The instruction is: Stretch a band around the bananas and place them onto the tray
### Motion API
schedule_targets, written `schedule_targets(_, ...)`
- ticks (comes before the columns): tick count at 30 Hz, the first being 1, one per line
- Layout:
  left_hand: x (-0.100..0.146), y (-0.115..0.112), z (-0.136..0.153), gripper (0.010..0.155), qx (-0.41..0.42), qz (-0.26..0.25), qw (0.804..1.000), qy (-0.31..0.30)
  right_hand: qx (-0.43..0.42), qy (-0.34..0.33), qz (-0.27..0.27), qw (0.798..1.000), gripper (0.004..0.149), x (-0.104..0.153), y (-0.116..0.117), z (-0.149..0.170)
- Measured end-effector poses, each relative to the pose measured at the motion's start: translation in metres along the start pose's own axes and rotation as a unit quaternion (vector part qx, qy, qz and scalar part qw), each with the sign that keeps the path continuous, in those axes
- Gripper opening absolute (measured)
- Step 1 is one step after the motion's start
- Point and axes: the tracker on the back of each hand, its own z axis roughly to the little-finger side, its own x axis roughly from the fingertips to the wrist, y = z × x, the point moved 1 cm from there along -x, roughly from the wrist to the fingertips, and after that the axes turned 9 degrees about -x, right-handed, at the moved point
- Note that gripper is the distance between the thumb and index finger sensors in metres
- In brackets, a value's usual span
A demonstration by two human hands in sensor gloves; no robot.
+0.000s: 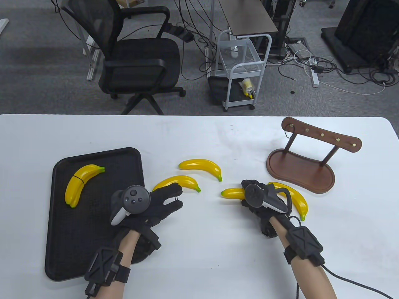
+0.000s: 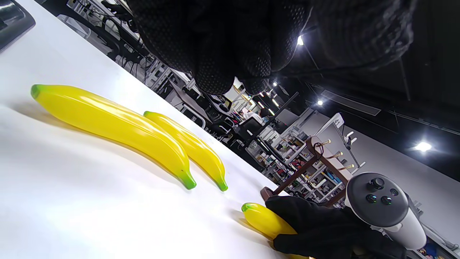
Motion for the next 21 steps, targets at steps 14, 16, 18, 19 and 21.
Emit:
schedule_targets(14,0.000,0.000,0.000,0.068,0.003,0.000,1.000,-0.003,-0.008,-0.013,0.011,1.000,0.070,0.006,-0.010,0.007)
schedule_targets(16,0.000,0.001,0.000,0.068,0.001,-0.001,1.000,-0.004,-0.018,-0.015,0.022,1.000,0.070,0.008,-0.018,0.012)
schedule_targets(18,0.000,0.001,0.000,0.068,0.001,-0.001,1.000,-0.004,-0.033,-0.012,0.031,0.999,0.070,0.010,-0.024,0.017)
schedule_targets(19,0.000,0.000,0.000,0.068,0.001,-0.001,1.000,-0.004,-0.046,-0.008,0.040,0.998,0.070,0.012,-0.029,0.021)
schedule_targets(21,0.000,0.000,0.000,0.068,0.001,0.000,1.000,-0.005,-0.056,-0.006,0.044,0.997,0.070,0.014,-0.034,0.026)
